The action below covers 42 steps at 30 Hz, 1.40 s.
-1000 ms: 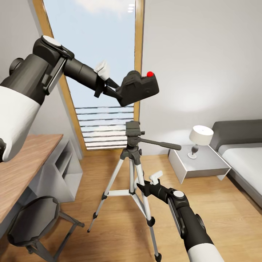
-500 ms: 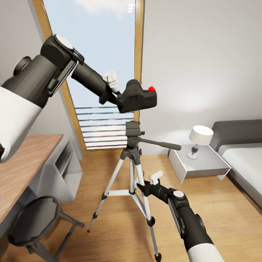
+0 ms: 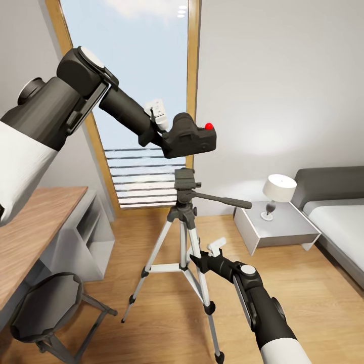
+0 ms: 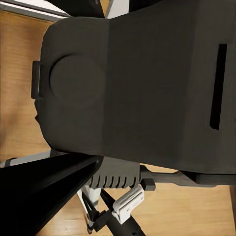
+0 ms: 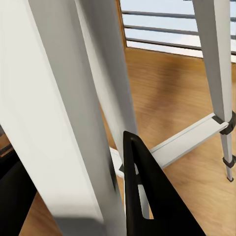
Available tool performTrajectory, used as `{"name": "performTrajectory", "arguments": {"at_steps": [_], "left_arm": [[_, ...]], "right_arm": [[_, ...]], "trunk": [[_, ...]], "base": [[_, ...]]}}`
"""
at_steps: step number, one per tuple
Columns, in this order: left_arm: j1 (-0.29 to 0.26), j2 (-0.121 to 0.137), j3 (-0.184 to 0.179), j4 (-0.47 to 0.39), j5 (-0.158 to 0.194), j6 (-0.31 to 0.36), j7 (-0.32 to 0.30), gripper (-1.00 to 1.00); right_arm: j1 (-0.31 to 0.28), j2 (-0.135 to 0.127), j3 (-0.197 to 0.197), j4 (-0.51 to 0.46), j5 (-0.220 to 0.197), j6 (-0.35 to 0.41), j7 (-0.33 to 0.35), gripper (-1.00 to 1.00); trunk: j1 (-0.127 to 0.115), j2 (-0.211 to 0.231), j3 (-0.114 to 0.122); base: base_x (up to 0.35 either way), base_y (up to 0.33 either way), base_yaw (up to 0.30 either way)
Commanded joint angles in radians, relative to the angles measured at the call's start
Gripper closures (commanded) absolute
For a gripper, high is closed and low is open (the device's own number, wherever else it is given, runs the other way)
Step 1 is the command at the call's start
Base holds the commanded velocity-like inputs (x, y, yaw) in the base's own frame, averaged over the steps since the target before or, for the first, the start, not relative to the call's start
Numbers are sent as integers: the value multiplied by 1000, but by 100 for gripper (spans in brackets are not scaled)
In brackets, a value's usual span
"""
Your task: Attach the digital camera to the camera tripod in the bedroom.
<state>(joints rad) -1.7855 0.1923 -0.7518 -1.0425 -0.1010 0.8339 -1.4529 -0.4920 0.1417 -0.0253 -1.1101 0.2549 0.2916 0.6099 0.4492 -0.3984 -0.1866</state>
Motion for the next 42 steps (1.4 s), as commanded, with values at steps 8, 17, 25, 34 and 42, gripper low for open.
{"name": "performTrajectory", "arguments": {"at_steps": [8, 17, 25, 34, 42], "left_arm": [[2, 31, -4, -36, -8, 8, -9, 100], [7, 73, -5, -74, -7, 8, -9, 100], [8, 76, -5, -94, -5, 8, -9, 100], [58, 68, -8, -96, -8, 8, 3, 100], [107, 65, -8, -98, -5, 2, 64, 100]], "right_arm": [[0, 1, -3, 0, 20, 6, 8, 100], [0, 1, -2, 3, 20, 6, 7, 100], [0, 1, -2, 6, 20, 6, -10, 100], [0, 1, -2, 6, 20, 5, -13, 100], [0, 1, -2, 7, 20, 4, -13, 100]], "trunk": [[1, -2, -2], [1, -2, -2], [1, -2, -2], [1, -2, -2], [1, -2, -2]], "base": [[0, 0, 0], [0, 0, 0], [0, 0, 0], [0, 0, 0], [0, 0, 0]]}}
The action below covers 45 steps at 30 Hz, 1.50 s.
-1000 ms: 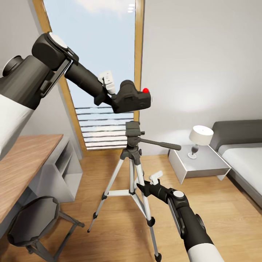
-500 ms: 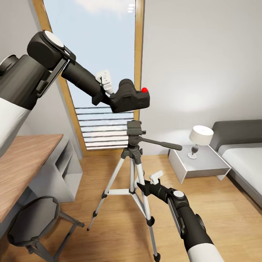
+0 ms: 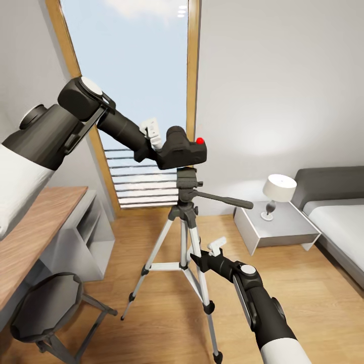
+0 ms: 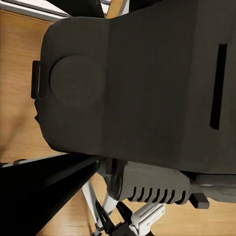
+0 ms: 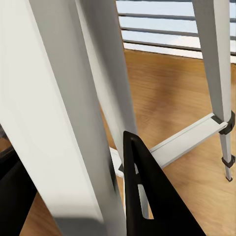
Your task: Attach the digital camera to the camera tripod in the bedroom.
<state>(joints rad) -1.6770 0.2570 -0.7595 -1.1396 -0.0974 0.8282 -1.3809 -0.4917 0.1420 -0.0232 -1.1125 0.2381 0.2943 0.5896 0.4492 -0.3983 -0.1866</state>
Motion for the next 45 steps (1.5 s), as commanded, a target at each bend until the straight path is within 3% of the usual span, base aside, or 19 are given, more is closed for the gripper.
{"name": "performTrajectory", "arguments": {"at_steps": [1, 33, 45], "left_arm": [[0, 0, -1, -2, -8, 7, -6, 100], [5, -1, 0, -76, -15, 3, 7, 100], [5, -3, -2, -77, -54, 2, 8, 100]], "right_arm": [[-1, 1, -4, 9, 36, 2, 7, 100], [-1, 1, -4, 10, 36, 2, 7, 100], [-1, 1, -4, 10, 38, 2, 7, 100]], "trunk": [[1, -2, -2], [1, -2, -2], [1, -2, -2]], "base": [[0, 0, 0], [0, 0, 0], [0, 0, 0]]}}
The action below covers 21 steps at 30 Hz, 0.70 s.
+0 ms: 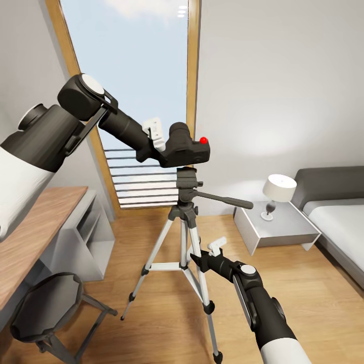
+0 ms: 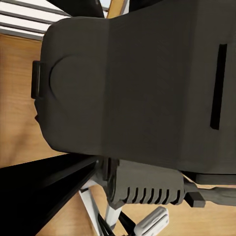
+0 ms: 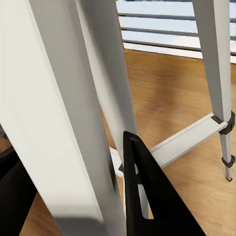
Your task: Attach the digital camera to the camera tripod in the bedroom.
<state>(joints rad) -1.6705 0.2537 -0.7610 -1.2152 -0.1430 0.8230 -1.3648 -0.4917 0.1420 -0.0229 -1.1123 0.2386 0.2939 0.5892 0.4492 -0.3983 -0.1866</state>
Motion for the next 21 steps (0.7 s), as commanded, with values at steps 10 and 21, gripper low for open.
{"name": "performTrajectory", "arguments": {"at_steps": [10, 21], "left_arm": [[-2, -2, -3, -1, -10, 7, -7, 100], [-2, -24, -12, 0, -11, 7, -8, 100]], "right_arm": [[-1, 1, -5, 9, 39, 2, 7, 100], [-1, 1, -5, 9, 39, 2, 7, 100]], "trunk": [[1, -2, -2], [1, -2, -2]], "base": [[0, 0, 0], [0, 0, 0]]}}
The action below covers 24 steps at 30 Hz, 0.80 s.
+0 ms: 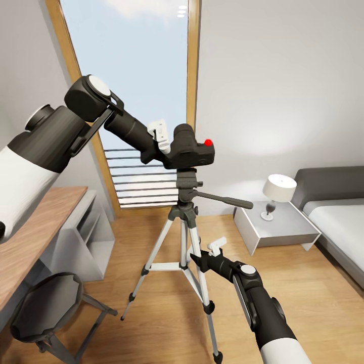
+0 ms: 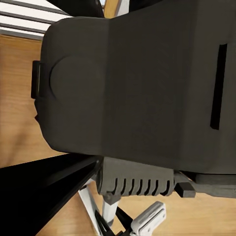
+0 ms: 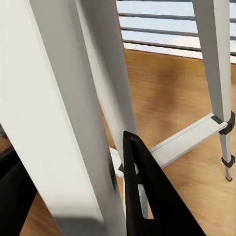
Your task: Attach the digital camera to the camera tripod in the bedroom.
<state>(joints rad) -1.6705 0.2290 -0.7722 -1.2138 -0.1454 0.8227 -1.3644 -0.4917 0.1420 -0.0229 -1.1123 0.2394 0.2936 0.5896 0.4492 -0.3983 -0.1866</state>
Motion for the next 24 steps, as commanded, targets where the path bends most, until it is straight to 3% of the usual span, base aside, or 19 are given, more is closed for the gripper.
{"name": "performTrajectory", "arguments": {"at_steps": [1, 24], "left_arm": [[-2, 0, -1, -1, -8, 7, -8, 100], [-2, 2, -2, -3, -10, 6, -12, 100]], "right_arm": [[-1, 1, -5, 9, 38, 2, 7, 100], [-1, 1, -5, 9, 38, 2, 7, 100]], "trunk": [[1, -2, -2], [1, -2, -2]], "base": [[0, 0, 0], [0, 0, 0]]}}
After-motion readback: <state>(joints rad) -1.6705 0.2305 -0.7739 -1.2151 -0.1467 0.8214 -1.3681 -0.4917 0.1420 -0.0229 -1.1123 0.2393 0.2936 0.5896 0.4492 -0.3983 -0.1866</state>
